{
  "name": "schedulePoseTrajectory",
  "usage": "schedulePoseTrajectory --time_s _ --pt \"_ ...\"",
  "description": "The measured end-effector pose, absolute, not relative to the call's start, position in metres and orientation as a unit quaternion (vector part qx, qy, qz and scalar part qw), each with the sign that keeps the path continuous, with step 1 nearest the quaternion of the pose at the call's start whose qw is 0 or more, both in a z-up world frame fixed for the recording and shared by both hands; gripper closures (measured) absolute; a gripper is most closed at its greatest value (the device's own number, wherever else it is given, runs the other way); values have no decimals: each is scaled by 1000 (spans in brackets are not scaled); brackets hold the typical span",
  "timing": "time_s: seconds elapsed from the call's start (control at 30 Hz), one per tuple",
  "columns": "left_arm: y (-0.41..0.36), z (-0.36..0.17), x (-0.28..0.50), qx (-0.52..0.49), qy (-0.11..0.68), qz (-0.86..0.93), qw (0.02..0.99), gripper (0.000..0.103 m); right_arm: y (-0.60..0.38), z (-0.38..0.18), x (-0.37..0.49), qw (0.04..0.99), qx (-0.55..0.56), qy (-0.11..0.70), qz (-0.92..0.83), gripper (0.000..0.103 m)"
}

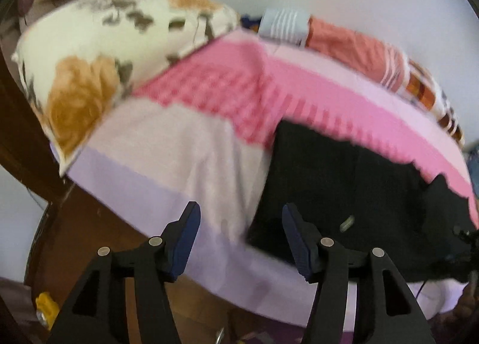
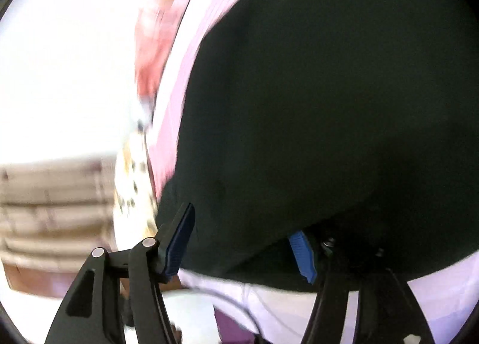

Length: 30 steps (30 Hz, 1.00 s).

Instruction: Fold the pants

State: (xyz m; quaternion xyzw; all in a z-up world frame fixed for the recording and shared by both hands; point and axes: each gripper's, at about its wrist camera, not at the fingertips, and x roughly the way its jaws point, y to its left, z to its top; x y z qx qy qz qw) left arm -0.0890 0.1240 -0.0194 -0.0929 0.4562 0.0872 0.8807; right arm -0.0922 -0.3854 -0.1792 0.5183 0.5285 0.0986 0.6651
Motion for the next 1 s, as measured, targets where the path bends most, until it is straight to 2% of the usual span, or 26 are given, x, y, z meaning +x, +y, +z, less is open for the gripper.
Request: schedulePoseTrajectory --time_s 0.03,0.1,0.17,0.2,0.3,0.33,0.37,0.43,0.47,0.67,0.83,1.0 --pt "119 -10 -88 -92 446 83 887 42 -413 -182 -100 668 545 502 77 44" --pt "100 9 -83 -83 422 69 900 31 -449 -182 -109 683 567 459 42 48" --pt "83 18 -76 -86 416 39 905 25 -494 -182 -122 694 593 408 12 50" --pt "73 21 -69 -88 414 28 905 24 -513 -180 -126 703 596 387 0 50" --pt "43 22 -53 -105 416 -15 903 23 -559 -175 -134 728 590 348 -27 58" --pt "33 19 -48 -110 420 -28 900 23 -573 -176 -137 730 594 336 -31 65" --pt "22 13 -44 -113 426 -40 897 23 -584 -179 -139 730 595 335 -37 77" --pt "0 0 -36 -112 441 -72 888 23 -601 -184 -143 729 589 346 -54 94" --pt "-10 -6 -33 -107 447 -79 885 23 -609 -186 -144 729 585 351 -61 96" --pt "-49 -48 -32 -70 504 -109 854 23 -618 -167 -169 745 560 356 -73 98" --pt "-50 -52 -38 -64 510 -109 851 23 -634 -149 -198 756 551 343 -86 99" --pt "-38 -60 -39 -85 522 -102 842 23 -644 -161 -201 748 567 336 -74 96"
